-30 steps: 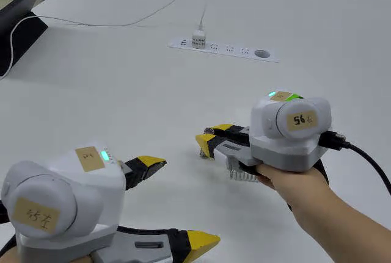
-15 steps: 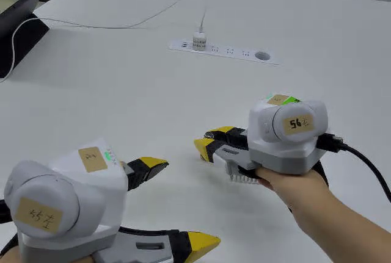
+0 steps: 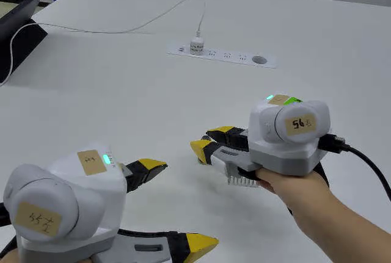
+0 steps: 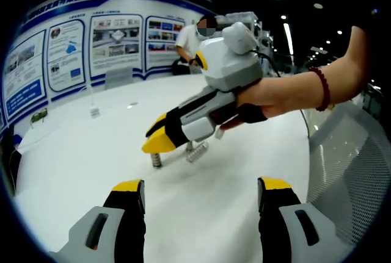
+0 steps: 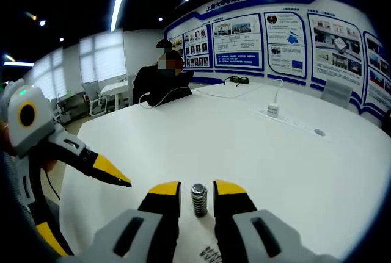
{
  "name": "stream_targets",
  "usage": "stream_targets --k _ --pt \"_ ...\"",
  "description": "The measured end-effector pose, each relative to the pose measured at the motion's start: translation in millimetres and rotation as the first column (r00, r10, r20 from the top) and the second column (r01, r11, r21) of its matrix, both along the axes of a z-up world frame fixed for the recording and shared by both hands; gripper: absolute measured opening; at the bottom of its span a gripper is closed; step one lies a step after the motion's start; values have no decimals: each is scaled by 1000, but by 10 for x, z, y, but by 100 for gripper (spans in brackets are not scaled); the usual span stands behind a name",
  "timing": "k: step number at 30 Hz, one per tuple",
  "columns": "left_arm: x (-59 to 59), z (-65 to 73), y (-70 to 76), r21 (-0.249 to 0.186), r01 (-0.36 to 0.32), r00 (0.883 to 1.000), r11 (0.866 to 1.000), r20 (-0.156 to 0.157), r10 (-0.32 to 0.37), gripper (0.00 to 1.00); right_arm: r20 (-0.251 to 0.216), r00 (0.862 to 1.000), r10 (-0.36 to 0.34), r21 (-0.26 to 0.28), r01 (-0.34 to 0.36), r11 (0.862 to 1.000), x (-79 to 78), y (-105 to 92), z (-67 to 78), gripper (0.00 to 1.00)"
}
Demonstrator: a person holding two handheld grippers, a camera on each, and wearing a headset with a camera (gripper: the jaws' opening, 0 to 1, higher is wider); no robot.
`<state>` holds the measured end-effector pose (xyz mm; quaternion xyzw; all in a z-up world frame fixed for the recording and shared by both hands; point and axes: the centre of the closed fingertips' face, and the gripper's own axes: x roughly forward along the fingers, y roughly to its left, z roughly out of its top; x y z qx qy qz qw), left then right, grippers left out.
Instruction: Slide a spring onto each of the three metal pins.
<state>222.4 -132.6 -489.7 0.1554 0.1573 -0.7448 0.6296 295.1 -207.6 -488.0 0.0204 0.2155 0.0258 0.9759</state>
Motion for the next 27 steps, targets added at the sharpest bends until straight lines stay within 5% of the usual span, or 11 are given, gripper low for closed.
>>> stream_targets --k 12,27 --pt "-87 66 -99 -30 42 999 999 37 -40 76 26 999 -23 26 22 999 -140 -31 236 32" --pt "-125 108 -272 -42 91 992 995 97 -86 67 26 996 -84 10 84 996 -559 -205 404 42"
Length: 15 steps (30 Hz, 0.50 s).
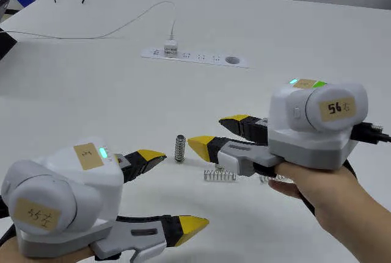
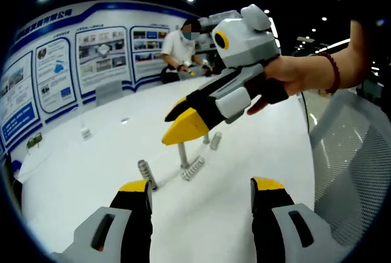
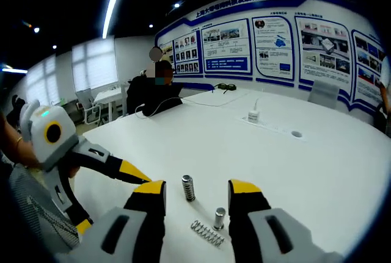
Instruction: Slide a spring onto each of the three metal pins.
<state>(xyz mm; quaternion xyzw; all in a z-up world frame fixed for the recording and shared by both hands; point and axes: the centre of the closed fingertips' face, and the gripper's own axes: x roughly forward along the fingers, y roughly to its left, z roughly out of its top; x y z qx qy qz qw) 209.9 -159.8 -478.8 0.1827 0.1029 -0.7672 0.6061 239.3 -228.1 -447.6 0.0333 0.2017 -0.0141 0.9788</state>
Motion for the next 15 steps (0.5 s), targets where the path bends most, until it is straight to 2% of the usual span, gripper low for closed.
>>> stream_targets --k 5,10,15 --pt "17 -13 -84 9 18 1000 1000 24 -18 62 0 1000 -18 9 18 1000 -150 -61 6 43" --pt "36 -29 -178 13 31 999 999 23 -32 54 1 1000 -25 14 25 1000 -315 -75 2 45" --pt "30 -64 -281 24 51 998 998 41 -52 51 0 1000 -13 21 13 1000 -482 -55 -22 46"
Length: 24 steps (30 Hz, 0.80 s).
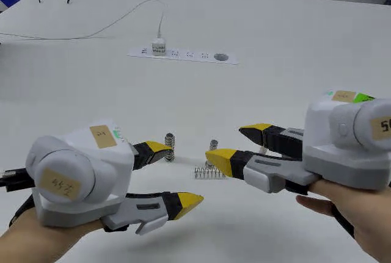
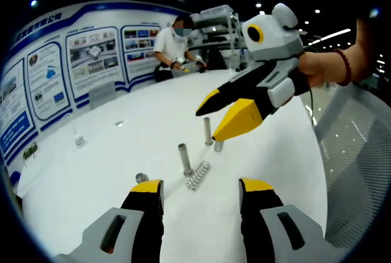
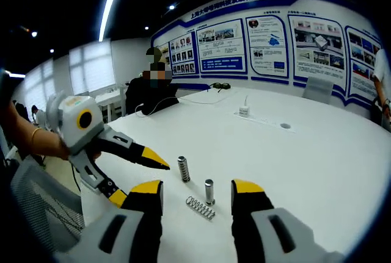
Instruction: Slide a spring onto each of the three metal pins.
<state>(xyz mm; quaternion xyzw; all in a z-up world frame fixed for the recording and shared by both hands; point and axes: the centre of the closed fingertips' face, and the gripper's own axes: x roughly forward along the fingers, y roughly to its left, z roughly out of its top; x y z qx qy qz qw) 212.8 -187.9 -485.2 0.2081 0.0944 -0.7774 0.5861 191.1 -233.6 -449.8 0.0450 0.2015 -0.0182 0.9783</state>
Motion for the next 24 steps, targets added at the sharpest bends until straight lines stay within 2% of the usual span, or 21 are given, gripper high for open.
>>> stream_targets --k 3,8,12,16,19,24 --pt "-11 -32 -50 7 9 1000 1000 9 -9 48 3 1000 9 -1 -9 1000 -88 10 6 47" --pt "-27 -138 -111 34 22 1000 999 22 -23 43 -22 999 27 -16 -27 999 -229 31 -48 49" --pt "-26 -207 -151 55 24 999 998 25 -25 39 -26 999 31 -7 -31 999 -321 61 -83 50" --pt "-10 -251 -205 56 12 1000 998 8 -12 36 -41 998 42 -21 -43 999 -414 103 -128 51" --pt "-3 -272 -250 48 4 1000 999 -6 -3 34 -44 998 49 -12 -50 999 -479 131 -158 52" --pt "14 -358 -304 69 -1 1000 998 2 1 29 -50 998 42 5 -42 999 -562 141 -206 52"
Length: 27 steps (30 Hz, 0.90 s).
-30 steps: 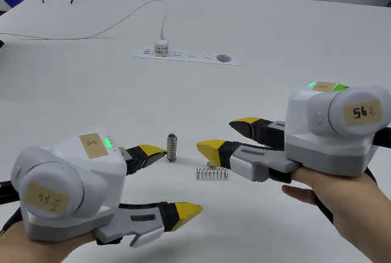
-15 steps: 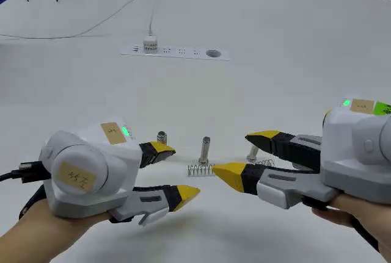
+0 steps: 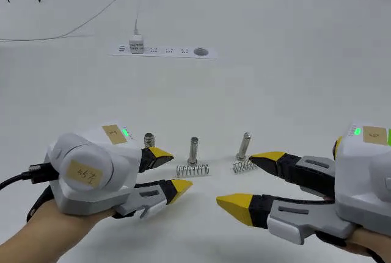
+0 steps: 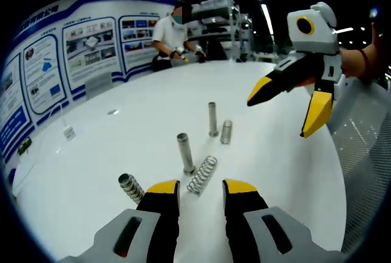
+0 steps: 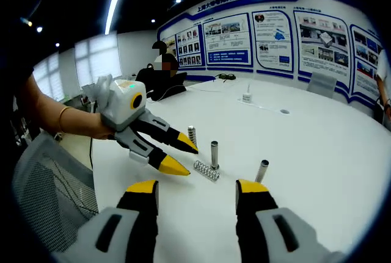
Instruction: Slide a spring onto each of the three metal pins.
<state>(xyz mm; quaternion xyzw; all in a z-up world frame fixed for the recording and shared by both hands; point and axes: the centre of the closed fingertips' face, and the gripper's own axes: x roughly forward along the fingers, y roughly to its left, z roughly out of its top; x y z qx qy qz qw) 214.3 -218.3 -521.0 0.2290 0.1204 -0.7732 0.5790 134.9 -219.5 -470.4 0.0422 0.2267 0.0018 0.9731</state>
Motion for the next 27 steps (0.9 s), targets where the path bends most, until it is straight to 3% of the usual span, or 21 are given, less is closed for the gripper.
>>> stream_targets --k 12,20,27 --pt "33 -113 -43 22 0 1000 1000 0 0 25 -1 1000 -27 26 27 999 -46 1 -16 53" --pt "21 -132 -93 24 25 999 999 26 -26 21 -6 999 -42 49 43 998 -61 -14 -59 53" --pt "-5 -157 -117 32 39 999 999 -1 -39 14 -5 998 -66 52 66 996 -70 -47 -82 53"
